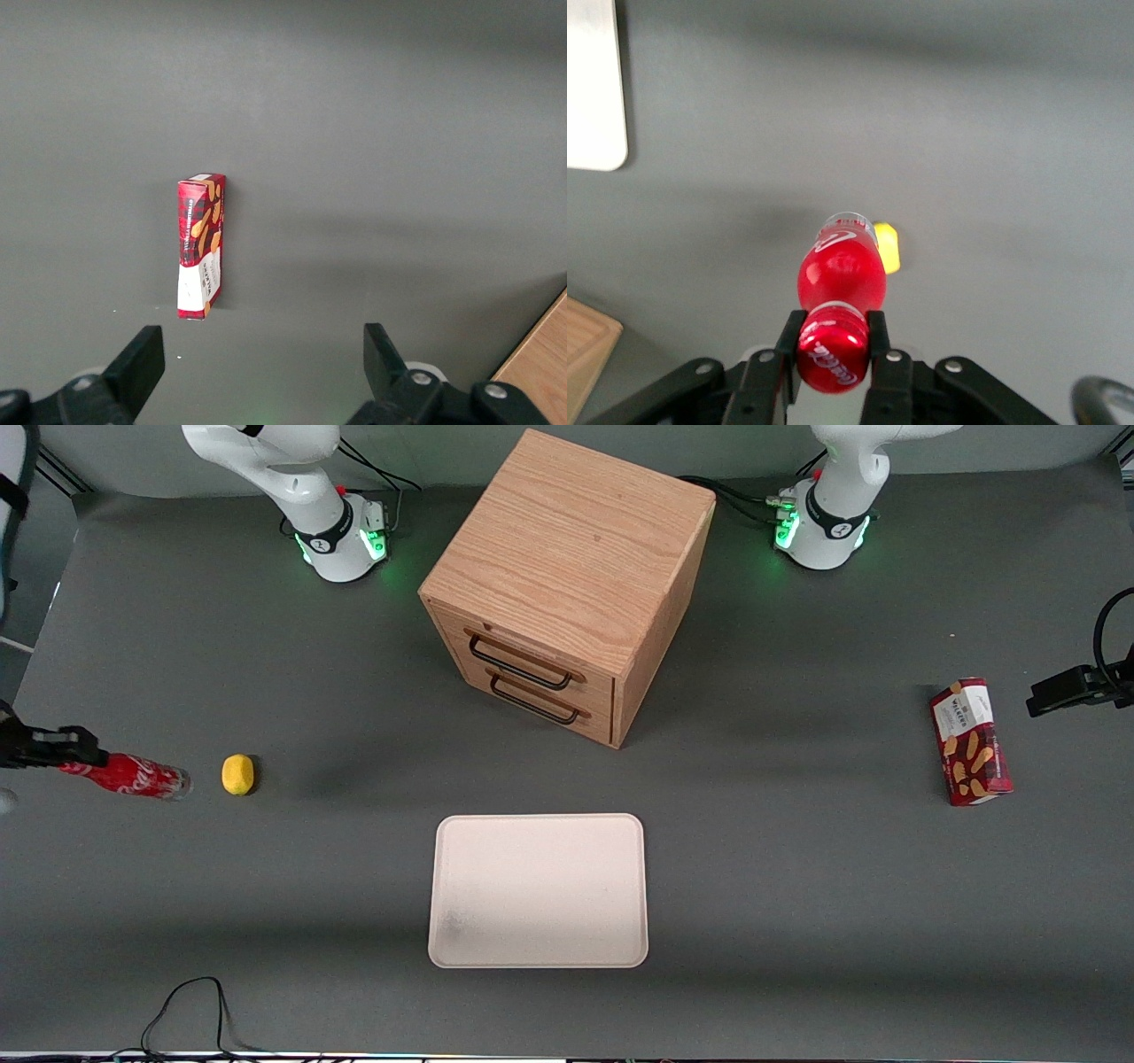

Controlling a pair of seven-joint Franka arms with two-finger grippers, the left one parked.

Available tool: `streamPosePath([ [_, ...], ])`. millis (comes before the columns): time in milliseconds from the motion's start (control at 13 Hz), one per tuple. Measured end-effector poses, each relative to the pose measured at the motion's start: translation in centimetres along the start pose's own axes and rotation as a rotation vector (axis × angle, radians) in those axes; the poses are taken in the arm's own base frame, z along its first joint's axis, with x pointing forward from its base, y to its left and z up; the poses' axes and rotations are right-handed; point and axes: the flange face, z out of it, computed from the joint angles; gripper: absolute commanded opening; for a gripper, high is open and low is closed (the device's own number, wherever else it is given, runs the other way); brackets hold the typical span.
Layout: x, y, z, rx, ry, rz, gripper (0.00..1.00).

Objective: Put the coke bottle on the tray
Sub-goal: 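Lift the red bottle and carry it over the white tray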

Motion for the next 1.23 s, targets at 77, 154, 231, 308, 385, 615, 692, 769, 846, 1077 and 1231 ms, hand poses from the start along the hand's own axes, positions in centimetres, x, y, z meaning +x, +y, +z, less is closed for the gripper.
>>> streamPosePath([
  [77,1.4,-2.1,0.5,-0.008,0.001,0.03,0.0],
  [154,2.9,-4.5,1.2,-0.016,0.004,0.066,0.0],
  [231,4.5,-7.1,2.0,-0.018,0.009,0.101,0.0],
  [308,6.0,-9.8,3.0,-0.01,0.015,0.14,0.0],
  [385,7.4,-12.3,4.2,0.005,0.021,0.177,0.0],
  [615,10.9,-16.9,7.0,0.074,0.102,0.282,0.0],
  [692,11.6,-17.8,7.7,0.092,0.119,0.305,0.0],
  [769,12.1,-18.7,8.5,0.104,0.133,0.314,0.0],
  [846,12.6,-19.7,9.0,0.114,0.152,0.324,0.0],
  [1077,13.7,-23.1,10.7,0.142,0.204,0.351,0.0],
  [1231,14.3,-25.0,11.9,0.158,0.231,0.359,0.0],
])
